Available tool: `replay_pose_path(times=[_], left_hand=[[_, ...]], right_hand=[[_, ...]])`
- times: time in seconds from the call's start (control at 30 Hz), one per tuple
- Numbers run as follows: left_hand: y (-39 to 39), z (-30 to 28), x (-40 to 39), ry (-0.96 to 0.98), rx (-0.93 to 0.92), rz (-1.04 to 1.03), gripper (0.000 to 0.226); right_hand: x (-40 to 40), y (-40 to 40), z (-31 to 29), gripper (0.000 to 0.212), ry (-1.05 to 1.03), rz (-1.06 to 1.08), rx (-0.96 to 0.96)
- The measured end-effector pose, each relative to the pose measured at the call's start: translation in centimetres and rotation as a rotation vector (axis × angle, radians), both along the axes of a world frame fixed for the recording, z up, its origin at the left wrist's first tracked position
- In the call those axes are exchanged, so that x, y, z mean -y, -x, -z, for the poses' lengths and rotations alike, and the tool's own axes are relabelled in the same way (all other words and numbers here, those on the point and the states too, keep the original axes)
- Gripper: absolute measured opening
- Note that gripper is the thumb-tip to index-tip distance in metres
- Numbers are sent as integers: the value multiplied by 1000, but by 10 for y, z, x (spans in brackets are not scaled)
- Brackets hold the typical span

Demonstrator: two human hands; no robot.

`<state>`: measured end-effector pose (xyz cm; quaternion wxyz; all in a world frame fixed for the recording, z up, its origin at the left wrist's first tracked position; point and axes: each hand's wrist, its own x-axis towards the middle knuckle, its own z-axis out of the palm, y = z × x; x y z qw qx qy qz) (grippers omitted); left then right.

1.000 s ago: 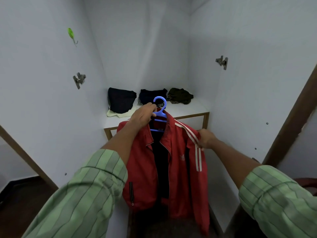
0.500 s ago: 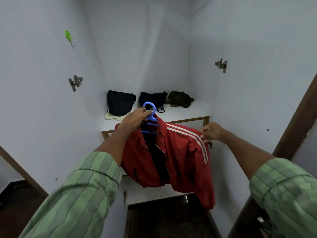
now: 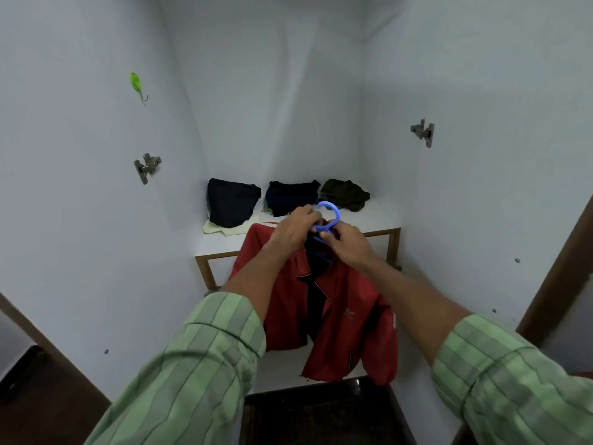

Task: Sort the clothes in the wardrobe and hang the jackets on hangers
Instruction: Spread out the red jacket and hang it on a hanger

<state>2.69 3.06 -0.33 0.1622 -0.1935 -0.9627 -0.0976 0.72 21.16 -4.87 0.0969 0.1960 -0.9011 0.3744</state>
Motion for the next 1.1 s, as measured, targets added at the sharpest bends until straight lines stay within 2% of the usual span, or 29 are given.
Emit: replay_pose_path(times=[0.1,0.2,0.33,0.43,0.5,0.73,0.87,0.97,1.03,1.1], left_hand=[[2,3,-2,-98,-27,-15,10],[2,12,-5,-208,-34,-45,26],[0,21,-12,-382,10,-144,52],[-9,27,-29,-595,-10,-207,61],[-16,36,-41,-645,-5,-236,63],[-20,44,-61,-797,35,-259,61],[-18,62,-52,-814,77,-290,43],[-20,71,-43,-859,151,-201,28],[-21,65,-36,-833,180,-95,24],[-19,59,-24,-684,107,-41,28]], right_hand=[[14,1,9,35,32,167,-6],[21,-1,16,32,107,220,-19],[27,-3,19,22,336,227,49],[26,-1,26,14,371,273,83],[24,1,31,13,364,284,96],[21,-6,51,27,258,315,74],[15,-1,40,23,297,247,81],[2,2,33,15,327,204,102],[-6,1,31,14,342,194,116],[-8,0,27,14,335,124,133]])
